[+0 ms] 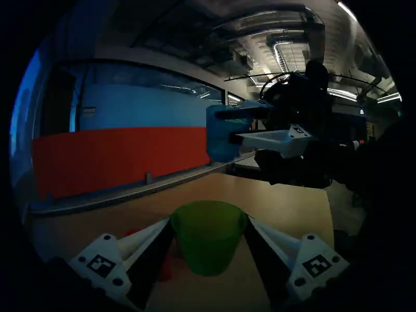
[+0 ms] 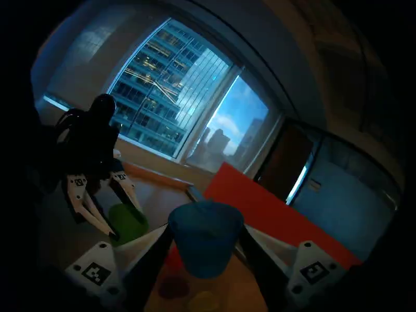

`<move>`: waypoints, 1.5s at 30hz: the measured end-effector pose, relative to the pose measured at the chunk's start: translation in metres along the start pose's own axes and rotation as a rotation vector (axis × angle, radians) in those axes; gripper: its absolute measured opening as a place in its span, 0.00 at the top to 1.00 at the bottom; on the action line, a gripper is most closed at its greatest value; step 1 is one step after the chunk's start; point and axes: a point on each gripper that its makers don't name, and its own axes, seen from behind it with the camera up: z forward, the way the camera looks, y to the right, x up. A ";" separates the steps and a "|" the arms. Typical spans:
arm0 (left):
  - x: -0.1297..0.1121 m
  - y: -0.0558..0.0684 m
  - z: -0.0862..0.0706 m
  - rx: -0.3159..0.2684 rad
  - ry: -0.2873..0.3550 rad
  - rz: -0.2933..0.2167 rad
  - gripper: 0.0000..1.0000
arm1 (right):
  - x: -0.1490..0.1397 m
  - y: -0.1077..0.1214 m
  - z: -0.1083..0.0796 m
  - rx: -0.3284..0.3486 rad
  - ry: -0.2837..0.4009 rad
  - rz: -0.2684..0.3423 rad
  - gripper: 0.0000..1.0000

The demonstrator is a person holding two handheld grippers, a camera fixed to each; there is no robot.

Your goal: Pour water

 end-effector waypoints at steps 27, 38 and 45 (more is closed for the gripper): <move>0.004 0.006 0.008 -0.024 0.024 -0.016 0.11 | 0.040 0.009 0.024 -0.004 0.017 -0.249 0.10; 0.006 0.010 0.009 -0.031 0.025 -0.013 0.11 | 0.054 0.000 0.033 -0.017 0.018 -0.364 0.10; 0.007 0.010 0.009 -0.033 0.028 -0.014 0.11 | 0.055 -0.004 0.036 -0.016 0.012 -0.435 0.10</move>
